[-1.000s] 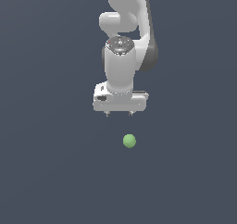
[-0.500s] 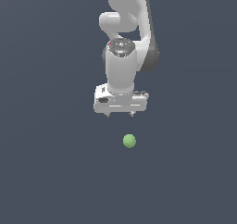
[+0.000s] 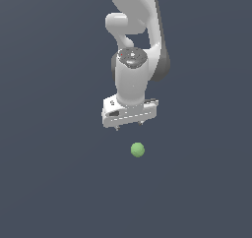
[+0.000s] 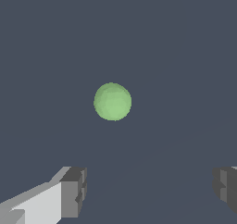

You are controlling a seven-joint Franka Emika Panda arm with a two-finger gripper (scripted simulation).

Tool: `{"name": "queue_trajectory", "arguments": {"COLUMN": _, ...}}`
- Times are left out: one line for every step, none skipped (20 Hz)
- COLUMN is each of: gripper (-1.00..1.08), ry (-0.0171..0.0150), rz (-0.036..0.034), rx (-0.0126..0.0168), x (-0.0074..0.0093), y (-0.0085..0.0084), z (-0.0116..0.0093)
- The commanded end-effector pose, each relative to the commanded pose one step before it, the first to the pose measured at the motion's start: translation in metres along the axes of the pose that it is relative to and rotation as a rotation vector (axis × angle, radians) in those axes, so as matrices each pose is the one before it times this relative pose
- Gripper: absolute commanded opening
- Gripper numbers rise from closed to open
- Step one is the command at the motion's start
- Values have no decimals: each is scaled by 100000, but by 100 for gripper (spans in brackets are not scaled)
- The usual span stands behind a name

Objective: Pick up the object and move it to a goal position.

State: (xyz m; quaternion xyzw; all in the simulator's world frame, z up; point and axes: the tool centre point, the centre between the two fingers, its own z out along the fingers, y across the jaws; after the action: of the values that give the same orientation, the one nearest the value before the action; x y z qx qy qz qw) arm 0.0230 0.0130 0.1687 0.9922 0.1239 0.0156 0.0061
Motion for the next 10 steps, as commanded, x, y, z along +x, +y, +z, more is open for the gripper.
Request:
{"name": "queue_trajectory", "arguments": {"gripper": 100, "ry": -339, "rz": -6908, "rx": -94, "x": 339, "y": -167, "z": 462}}
{"name": "queue_trajectory", "arguments": {"gripper": 100, "ry": -138, "rz": -3022, "rx": -28, "x": 154, "y": -62, "z": 200}}
{"name": "queue_trajectory", "arguments": {"gripper": 100, "ry": -134, "rz": -3028, "rx": -19, "x": 156, "y": -58, "z": 200}}
{"name": "queue_trajectory", "arguments": {"gripper": 100, "ry": -131, "rz": -3025, "rx": -11, "x": 157, "y": -54, "z": 200}}
{"name": "queue_trajectory", "arguments": {"gripper": 100, "ry": -126, "rz": -3021, "rx": -3, "x": 158, "y": -49, "z": 200}}
{"name": "queue_trajectory", "arguments": {"gripper": 100, "ry": -122, "rz": -3017, "rx": 5, "x": 159, "y": -45, "z": 201}}
{"name": "queue_trajectory", "arguments": {"gripper": 100, "ry": -117, "rz": -3013, "rx": 12, "x": 159, "y": -41, "z": 201}}
{"name": "queue_trajectory", "arguments": {"gripper": 100, "ry": -112, "rz": -3010, "rx": 19, "x": 160, "y": -37, "z": 201}}
{"name": "queue_trajectory", "arguments": {"gripper": 100, "ry": -106, "rz": -3006, "rx": 26, "x": 160, "y": -32, "z": 200}}
{"name": "queue_trajectory", "arguments": {"gripper": 100, "ry": -100, "rz": -3002, "rx": 33, "x": 160, "y": -27, "z": 200}}
